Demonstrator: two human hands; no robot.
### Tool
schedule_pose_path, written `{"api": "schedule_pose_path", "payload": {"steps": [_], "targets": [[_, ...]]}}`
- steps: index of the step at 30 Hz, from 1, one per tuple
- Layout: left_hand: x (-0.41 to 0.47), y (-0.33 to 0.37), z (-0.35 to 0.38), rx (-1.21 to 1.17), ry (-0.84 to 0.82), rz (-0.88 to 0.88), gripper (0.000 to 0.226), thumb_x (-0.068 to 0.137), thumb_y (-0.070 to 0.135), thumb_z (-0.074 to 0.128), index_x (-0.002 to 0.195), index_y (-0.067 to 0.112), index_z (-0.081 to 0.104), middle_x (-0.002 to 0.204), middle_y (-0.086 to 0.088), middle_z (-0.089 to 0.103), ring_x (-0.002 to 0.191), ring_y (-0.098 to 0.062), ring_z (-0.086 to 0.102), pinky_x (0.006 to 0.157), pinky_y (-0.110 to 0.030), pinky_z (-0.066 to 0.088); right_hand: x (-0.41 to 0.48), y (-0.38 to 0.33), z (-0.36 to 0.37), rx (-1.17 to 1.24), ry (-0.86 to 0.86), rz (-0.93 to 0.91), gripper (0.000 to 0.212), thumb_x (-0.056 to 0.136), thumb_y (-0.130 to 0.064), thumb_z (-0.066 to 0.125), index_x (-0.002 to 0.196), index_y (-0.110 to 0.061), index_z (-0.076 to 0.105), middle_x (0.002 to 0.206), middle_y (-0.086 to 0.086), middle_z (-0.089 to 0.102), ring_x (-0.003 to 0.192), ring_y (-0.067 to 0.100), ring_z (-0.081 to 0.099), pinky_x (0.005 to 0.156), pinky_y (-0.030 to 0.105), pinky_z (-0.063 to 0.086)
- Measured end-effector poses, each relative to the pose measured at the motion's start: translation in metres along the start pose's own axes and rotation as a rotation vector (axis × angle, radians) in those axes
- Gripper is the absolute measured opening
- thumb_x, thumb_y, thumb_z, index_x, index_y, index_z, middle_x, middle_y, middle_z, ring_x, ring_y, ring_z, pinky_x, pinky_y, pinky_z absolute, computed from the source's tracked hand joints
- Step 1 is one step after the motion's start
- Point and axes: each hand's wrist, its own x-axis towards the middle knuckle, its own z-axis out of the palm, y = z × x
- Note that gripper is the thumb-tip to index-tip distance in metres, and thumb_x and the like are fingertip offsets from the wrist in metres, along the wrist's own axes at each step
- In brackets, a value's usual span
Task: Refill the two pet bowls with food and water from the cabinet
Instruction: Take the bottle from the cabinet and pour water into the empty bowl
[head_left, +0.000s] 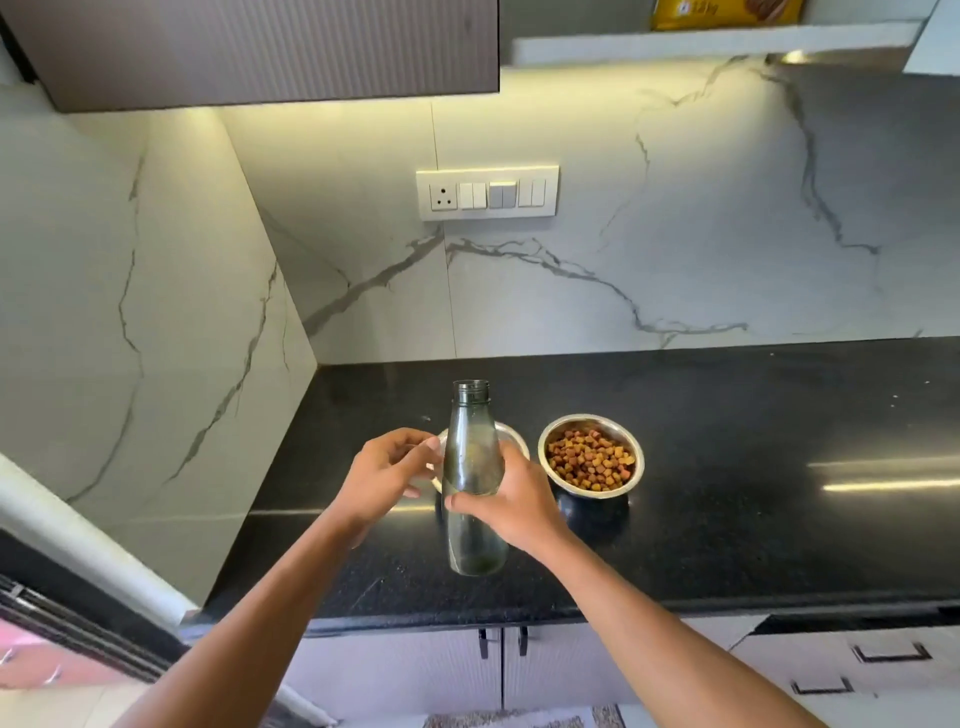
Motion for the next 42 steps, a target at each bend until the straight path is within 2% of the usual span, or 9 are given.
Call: {"api": "schedule_pose_path", "payload": {"steps": [3, 8, 10, 13, 18, 22, 27, 36, 42], "targets": [[0.004, -0.031, -0.002, 0.063, 0.054, -0.120, 0.018, 0.099, 0.033, 0.063, 0.102, 0.019, 0.074, 0.093, 0.000, 0.079, 0.086, -0.017, 0.077, 0.080, -0.045, 0.064, 0.000, 0.023, 0.006, -0.031, -0.076, 0.048, 0.075, 0.055, -0.061, 0.084, 0.117, -0.028, 0.058, 0.102, -0.011, 0.070, 0.090, 0.010, 0.068, 0.077, 0.036, 0.061], [0.016, -0.082, 0.003, 0.399, 0.020, -0.211, 0.018, 0.096, 0.027, 0.065, 0.105, 0.016, 0.076, 0.093, -0.001, 0.077, 0.083, -0.018, 0.071, 0.086, -0.039, 0.060, 0.002, 0.053, -0.001, -0.091, -0.148, 0.105, 0.092, 0.051, -0.068, 0.080, 0.131, -0.030, 0.057, 0.111, -0.010, 0.070, 0.100, 0.015, 0.068, 0.086, 0.043, 0.061], [0.024, -0.096, 0.008, 0.507, -0.013, -0.243, 0.022, 0.097, 0.023, 0.063, 0.113, 0.014, 0.076, 0.107, -0.004, 0.077, 0.096, -0.019, 0.070, 0.092, -0.032, 0.054, 0.004, 0.064, -0.008, -0.115, -0.173, 0.122, 0.090, 0.050, -0.070, 0.080, 0.128, -0.031, 0.058, 0.111, -0.011, 0.071, 0.102, 0.016, 0.068, 0.087, 0.044, 0.060], [0.032, -0.109, 0.014, 0.607, -0.071, -0.290, 0.033, 0.096, 0.016, 0.059, 0.128, 0.015, 0.068, 0.132, -0.009, 0.069, 0.121, -0.027, 0.064, 0.105, -0.035, 0.046, 0.008, 0.078, -0.019, -0.141, -0.211, 0.151, 0.077, 0.050, -0.069, 0.081, 0.116, -0.033, 0.063, 0.105, -0.013, 0.071, 0.097, 0.012, 0.068, 0.085, 0.043, 0.061], [0.043, -0.113, 0.025, 0.759, -0.184, -0.324, 0.058, 0.096, 0.011, 0.052, 0.153, 0.020, 0.044, 0.161, -0.021, 0.034, 0.146, -0.037, 0.038, 0.120, -0.042, 0.030, 0.022, 0.090, -0.040, -0.194, -0.313, 0.187, 0.066, 0.048, -0.062, 0.084, 0.103, -0.030, 0.065, 0.097, -0.011, 0.071, 0.088, 0.012, 0.068, 0.080, 0.044, 0.062], [0.038, -0.111, 0.032, 0.832, -0.314, -0.365, 0.059, 0.095, 0.006, 0.048, 0.152, 0.021, 0.045, 0.157, -0.024, 0.039, 0.138, -0.040, 0.047, 0.114, -0.043, 0.039, 0.032, 0.088, -0.053, -0.249, -0.365, 0.193, 0.063, 0.051, -0.060, 0.085, 0.102, -0.029, 0.066, 0.097, -0.009, 0.071, 0.088, 0.012, 0.068, 0.079, 0.043, 0.062], [0.045, -0.114, 0.026, 0.868, -0.337, -0.401, 0.060, 0.095, 0.007, 0.044, 0.151, 0.027, 0.048, 0.160, -0.020, 0.036, 0.139, -0.036, 0.047, 0.115, -0.040, 0.038, 0.044, 0.082, -0.064, -0.307, -0.435, 0.220, 0.050, 0.056, -0.053, 0.088, 0.092, -0.025, 0.067, 0.091, -0.003, 0.071, 0.084, 0.018, 0.068, 0.067, 0.034, 0.056], [0.053, -0.119, 0.027, 0.825, -0.355, -0.421, 0.062, 0.093, 0.002, 0.044, 0.151, 0.023, 0.049, 0.162, -0.017, 0.035, 0.144, -0.034, 0.042, 0.117, -0.039, 0.034, 0.057, 0.079, -0.067, -0.337, -0.499, 0.290, 0.052, 0.054, -0.052, 0.086, 0.092, -0.020, 0.072, 0.092, 0.003, 0.076, 0.085, 0.022, 0.073, 0.083, 0.044, 0.062], [0.056, -0.124, 0.024, 0.796, -0.354, -0.432, 0.061, 0.092, 0.000, 0.044, 0.149, 0.022, 0.052, 0.158, -0.014, 0.042, 0.143, -0.032, 0.045, 0.117, -0.037, 0.035, 0.058, 0.076, -0.068, -0.345, -0.537, 0.296, 0.043, 0.062, -0.047, 0.087, 0.090, -0.019, 0.072, 0.091, 0.003, 0.075, 0.085, 0.021, 0.072, 0.069, 0.032, 0.056]]}}
